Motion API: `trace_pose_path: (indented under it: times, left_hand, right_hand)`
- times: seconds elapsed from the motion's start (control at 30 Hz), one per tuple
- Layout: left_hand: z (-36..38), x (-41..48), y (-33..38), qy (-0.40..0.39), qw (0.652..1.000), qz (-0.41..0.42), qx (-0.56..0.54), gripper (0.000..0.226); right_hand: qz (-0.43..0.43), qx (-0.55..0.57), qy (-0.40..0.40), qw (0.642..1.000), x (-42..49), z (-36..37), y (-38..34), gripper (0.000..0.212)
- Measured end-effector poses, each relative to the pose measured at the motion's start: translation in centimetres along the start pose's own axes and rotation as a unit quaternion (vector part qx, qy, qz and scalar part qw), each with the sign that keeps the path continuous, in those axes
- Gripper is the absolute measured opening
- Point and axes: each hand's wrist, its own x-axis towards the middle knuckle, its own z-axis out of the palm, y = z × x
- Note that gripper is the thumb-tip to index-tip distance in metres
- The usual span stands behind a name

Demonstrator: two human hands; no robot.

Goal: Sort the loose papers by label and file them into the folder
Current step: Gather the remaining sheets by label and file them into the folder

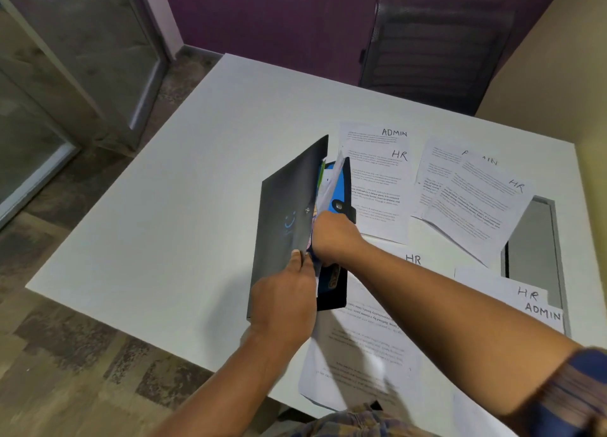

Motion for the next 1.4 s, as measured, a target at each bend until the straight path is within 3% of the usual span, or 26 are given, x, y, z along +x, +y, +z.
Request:
trace_pose_path:
  times: [0.1, 0.17, 0.27, 0.47, 0.6, 0.67, 0.73, 0.83, 0.93, 1.07, 1.4]
  left_hand:
    - [-0.2, 0.1, 0.0, -0.011, 1.000, 0.000, 0.005, 0.058]
    - [-0.2, 0.3, -0.3, -0.004, 1.000, -0.005, 0.006, 0.060]
    - [-0.2, 0.5, -1.0, -0.003, 1.000, -0.019, 0.002, 0.060]
    - [-0.3, 0.1, -1.3, -0.014, 1.000, -0.002, -0.012, 0.066]
    - [-0.1, -0.1, -0.8, -0.020, 1.000, 0.005, -0.022, 0.067]
    - [-0.1, 0.0, -0.6, -0.014, 1.000, 0.003, -0.025, 0.067]
    - [-0.1, 0.1, -0.6, 0.001, 0.999, -0.003, -0.033, 0.066]
    - [0.2, 0.6, -0.8, 0.004, 0.999, -0.022, -0.042, 0.063]
    - [0.1, 1.1, -0.4, -0.005, 1.000, -0.021, -0.021, 0.063]
    - [-0.2, 2.2, 0.3, -0.024, 0.999, -0.018, 0.021, 0.065]
    - [4.5, 5.2, 1.5, -0.134, 0.989, 0.035, 0.056, 0.070]
  right_hand:
    - [-0.012, 0.019, 0.002, 1.000, 0.9, -0.1, -0.4, 0.031]
    - [-0.024, -0.001, 0.002, 1.000, 1.4, -0.3, -0.5, 0.015]
    - [-0.037, -0.061, -0.008, 0.997, 1.2, -1.4, -0.3, 0.026]
    - [-0.050, -0.129, -0.017, 0.990, 1.2, -4.2, 0.2, 0.028]
    - [-0.036, -0.061, 0.005, 0.997, 2.8, -3.1, -0.6, 0.028]
    - [-0.017, -0.034, 0.010, 0.999, 3.2, -2.1, -0.6, 0.012]
    - [-0.013, -0.010, 0.028, 0.999, 3.4, -1.3, -0.2, 0.020]
    - [-0.013, 0.040, 0.076, 0.996, 2.8, -0.7, 0.7, 0.019]
    - [-0.017, 0.078, 0.151, 0.985, 1.1, -1.3, 1.9, 0.032]
    - [-0.003, 0.136, 0.212, 0.968, -2.7, -1.2, 5.4, 0.023]
    - [0.127, 0.118, 0.070, 0.982, -8.8, 8.1, 19.1, 0.026]
